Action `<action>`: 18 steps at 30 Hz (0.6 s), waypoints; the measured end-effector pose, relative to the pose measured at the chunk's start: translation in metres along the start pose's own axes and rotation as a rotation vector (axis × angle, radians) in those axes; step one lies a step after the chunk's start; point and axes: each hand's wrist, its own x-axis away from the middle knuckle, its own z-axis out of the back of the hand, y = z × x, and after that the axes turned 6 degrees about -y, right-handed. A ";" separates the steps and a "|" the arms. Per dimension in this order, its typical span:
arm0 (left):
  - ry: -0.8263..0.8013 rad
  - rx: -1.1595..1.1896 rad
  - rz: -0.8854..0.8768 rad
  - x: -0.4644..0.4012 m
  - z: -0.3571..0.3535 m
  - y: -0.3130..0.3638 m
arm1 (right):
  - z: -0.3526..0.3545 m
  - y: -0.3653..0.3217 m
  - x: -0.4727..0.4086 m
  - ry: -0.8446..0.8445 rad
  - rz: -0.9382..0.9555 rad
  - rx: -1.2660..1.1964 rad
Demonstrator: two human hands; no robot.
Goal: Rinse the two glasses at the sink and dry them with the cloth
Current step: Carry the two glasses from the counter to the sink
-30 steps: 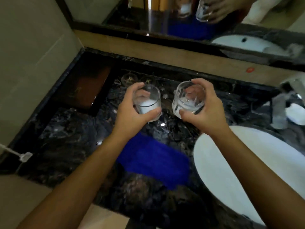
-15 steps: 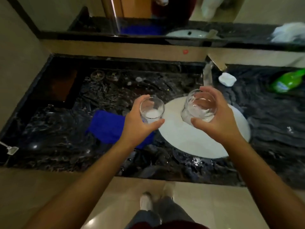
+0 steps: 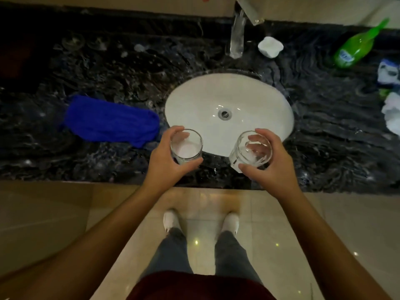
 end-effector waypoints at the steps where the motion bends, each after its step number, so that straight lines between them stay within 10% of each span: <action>1: 0.008 -0.019 -0.005 0.002 -0.011 0.000 | 0.006 0.011 0.002 -0.016 -0.006 0.009; 18: -0.073 -0.297 0.104 0.018 -0.087 -0.016 | 0.012 0.108 0.009 -0.167 0.007 0.026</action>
